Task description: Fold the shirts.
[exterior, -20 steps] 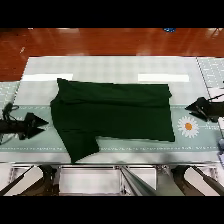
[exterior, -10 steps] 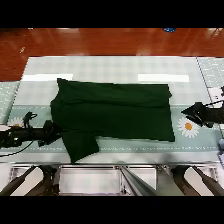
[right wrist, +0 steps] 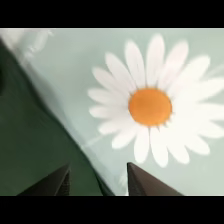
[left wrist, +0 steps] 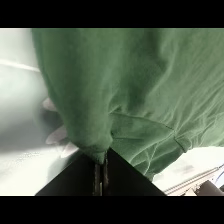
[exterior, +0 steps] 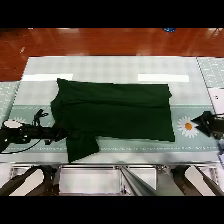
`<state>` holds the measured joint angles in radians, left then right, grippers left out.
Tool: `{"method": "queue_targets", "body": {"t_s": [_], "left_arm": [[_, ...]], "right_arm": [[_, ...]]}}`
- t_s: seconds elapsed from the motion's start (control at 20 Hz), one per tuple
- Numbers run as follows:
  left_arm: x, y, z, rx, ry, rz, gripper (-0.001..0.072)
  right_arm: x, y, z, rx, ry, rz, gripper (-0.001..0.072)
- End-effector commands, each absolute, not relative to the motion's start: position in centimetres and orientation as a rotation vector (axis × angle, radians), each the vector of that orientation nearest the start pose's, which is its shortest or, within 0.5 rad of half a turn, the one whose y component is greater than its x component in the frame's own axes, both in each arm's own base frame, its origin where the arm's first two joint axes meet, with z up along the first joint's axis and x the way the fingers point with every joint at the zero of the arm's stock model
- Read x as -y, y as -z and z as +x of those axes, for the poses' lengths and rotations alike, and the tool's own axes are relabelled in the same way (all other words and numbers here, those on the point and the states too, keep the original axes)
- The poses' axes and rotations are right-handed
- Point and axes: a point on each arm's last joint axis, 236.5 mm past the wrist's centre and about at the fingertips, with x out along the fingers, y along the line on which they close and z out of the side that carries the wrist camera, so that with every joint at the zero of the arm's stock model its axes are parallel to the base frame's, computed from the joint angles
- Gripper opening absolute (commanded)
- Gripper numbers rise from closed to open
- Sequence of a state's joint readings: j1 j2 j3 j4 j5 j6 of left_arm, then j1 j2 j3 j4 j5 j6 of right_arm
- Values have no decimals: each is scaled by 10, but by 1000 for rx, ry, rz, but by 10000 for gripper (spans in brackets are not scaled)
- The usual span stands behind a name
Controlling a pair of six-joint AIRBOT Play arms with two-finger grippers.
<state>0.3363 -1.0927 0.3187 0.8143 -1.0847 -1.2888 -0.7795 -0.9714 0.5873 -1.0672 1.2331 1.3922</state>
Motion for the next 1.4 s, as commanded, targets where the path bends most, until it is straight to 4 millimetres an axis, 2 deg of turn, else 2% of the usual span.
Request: {"method": "queue_targets", "body": {"t_s": [0.0,0.1,0.35,0.55,0.6,0.7,0.75,0.9,1.0,1.1,1.2,1.35], "left_arm": [[84,120,197,-1536,136,-912,23],[84,120,197,-1535,136,-913,23],[83,121,198,-1531,132,-911,23],[83,121,198,-1529,128,-915,23],[83,121,198,-1529,128,-914,23],[82,119,201,-1523,130,-911,23],[81,115,206,-1512,140,-905,23],[77,86,233,-1458,207,-860,23],[69,66,259,-1390,231,-821,23],[62,51,286,-1325,232,-811,23],[63,40,312,-1289,254,-853,23],[69,39,354,-1277,286,-867,23]], "right_arm": [[33,85,184,-1470,213,977,408],[14,96,170,-1560,165,968,409],[-13,105,177,-1625,61,974,408],[-33,113,215,-1530,18,1004,408],[-38,115,222,-1514,12,1016,389],[-55,106,235,-1468,-107,1007,22],[-61,96,241,-1442,-176,1002,19],[-49,65,254,-1395,-234,909,19],[-33,45,270,-1338,-208,837,19],[-28,29,287,-1292,-230,814,19],[-27,22,301,-1267,-266,815,20],[-22,26,327,-1232,-269,870,20]]}}
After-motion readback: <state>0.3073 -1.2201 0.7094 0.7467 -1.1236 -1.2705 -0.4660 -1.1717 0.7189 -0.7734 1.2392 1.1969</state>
